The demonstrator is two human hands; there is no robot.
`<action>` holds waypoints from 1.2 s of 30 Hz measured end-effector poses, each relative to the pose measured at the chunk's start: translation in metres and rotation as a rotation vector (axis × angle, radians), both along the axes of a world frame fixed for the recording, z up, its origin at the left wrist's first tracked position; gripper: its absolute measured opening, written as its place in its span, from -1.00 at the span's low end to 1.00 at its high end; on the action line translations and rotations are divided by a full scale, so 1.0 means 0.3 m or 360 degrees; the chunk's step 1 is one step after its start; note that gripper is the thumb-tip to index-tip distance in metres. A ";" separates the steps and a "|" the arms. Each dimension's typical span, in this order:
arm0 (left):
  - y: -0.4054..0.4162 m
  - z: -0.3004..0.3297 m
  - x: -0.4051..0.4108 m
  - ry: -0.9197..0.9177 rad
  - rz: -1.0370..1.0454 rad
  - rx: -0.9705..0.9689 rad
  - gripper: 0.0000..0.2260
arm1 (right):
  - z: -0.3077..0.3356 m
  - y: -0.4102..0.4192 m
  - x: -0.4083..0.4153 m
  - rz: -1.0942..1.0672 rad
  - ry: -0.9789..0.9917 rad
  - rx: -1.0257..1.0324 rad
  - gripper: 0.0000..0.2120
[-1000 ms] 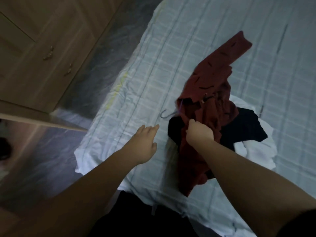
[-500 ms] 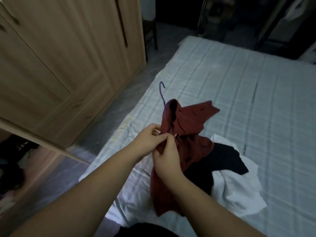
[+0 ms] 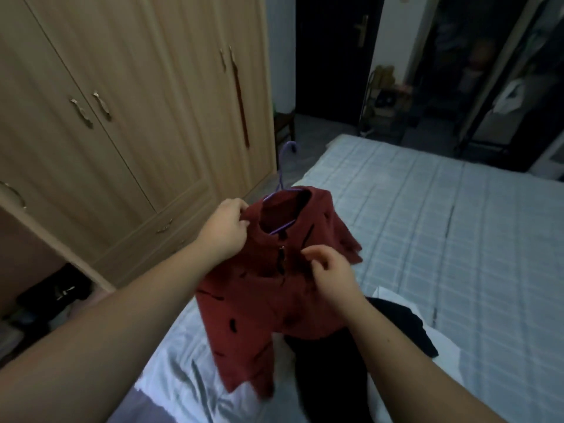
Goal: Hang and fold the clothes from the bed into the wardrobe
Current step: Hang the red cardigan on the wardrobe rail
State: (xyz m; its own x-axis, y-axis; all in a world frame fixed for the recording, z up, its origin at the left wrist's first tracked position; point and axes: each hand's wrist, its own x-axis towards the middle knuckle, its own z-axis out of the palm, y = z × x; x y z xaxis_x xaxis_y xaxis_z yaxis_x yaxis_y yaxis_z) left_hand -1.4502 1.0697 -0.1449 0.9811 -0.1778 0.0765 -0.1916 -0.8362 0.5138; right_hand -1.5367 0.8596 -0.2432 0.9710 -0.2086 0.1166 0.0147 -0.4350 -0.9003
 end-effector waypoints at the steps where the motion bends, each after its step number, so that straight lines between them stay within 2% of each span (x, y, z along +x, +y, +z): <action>1: 0.010 0.033 0.010 -0.0174 -0.0068 0.0004 -0.87 | 0.045 -0.043 0.016 -0.0087 -0.0124 -0.0034 -0.61; 4: 0.022 0.187 0.037 -0.0593 -0.0235 -0.0069 -0.85 | 0.220 -0.162 0.086 -0.0230 -0.0583 -0.0220 -0.54; 6: 0.023 0.315 0.051 -0.0788 -0.0331 -0.0133 -0.82 | 0.370 -0.241 0.126 -0.0289 -0.0783 -0.0369 -0.51; 8: 0.017 0.451 0.064 -0.1000 -0.0403 -0.0178 -0.81 | 0.531 -0.318 0.140 -0.0243 -0.0855 -0.0557 -0.40; 11: 0.004 0.659 0.091 -0.1295 -0.0505 -0.0196 -0.83 | 0.782 -0.403 0.144 -0.0215 -0.0828 -0.1066 -0.34; 14: -0.019 0.852 0.103 -0.1483 -0.0615 -0.0195 -0.84 | 1.004 -0.452 0.129 -0.0388 -0.0912 -0.1311 -0.40; 16: -0.045 0.934 0.094 -0.1545 -0.0675 -0.0155 -0.82 | 1.120 -0.489 0.121 -0.0473 -0.0921 -0.1431 -0.55; 19: -0.093 0.980 0.082 -0.1584 -0.0611 -0.0139 -0.76 | 1.221 -0.500 0.096 -0.0431 -0.0685 -0.1484 -0.80; 21: -0.143 0.990 0.069 -0.1499 -0.0624 -0.0135 -0.75 | 1.246 -0.474 0.078 -0.0392 -0.0668 -0.1609 -0.83; 24: -0.227 0.990 0.055 -0.1362 -0.0839 -0.0088 -0.72 | 1.262 -0.444 0.047 -0.0352 -0.0748 -0.1708 -0.81; 27: -0.243 0.984 0.097 -0.1298 -0.0814 -0.0067 -0.75 | 1.277 -0.502 0.016 -0.0441 -0.0727 -0.1705 -0.80; 30: -0.230 0.986 0.142 -0.0989 -0.0874 -0.0094 -0.79 | 1.277 -0.566 -0.017 -0.0491 -0.0694 -0.1719 -0.79; 32: -0.241 1.009 0.137 -0.0617 -0.0964 -0.0215 -0.82 | 1.274 -0.586 -0.030 -0.0500 -0.0701 -0.1742 -0.80; 35: -0.243 1.045 0.102 0.0328 -0.1137 -0.0666 -0.83 | 1.280 -0.612 -0.052 -0.0428 -0.0661 -0.1644 -0.75; 36: -0.239 1.053 0.098 0.0533 -0.1178 -0.0740 -0.82 | 1.284 -0.623 -0.068 -0.0363 -0.0636 -0.1558 -0.69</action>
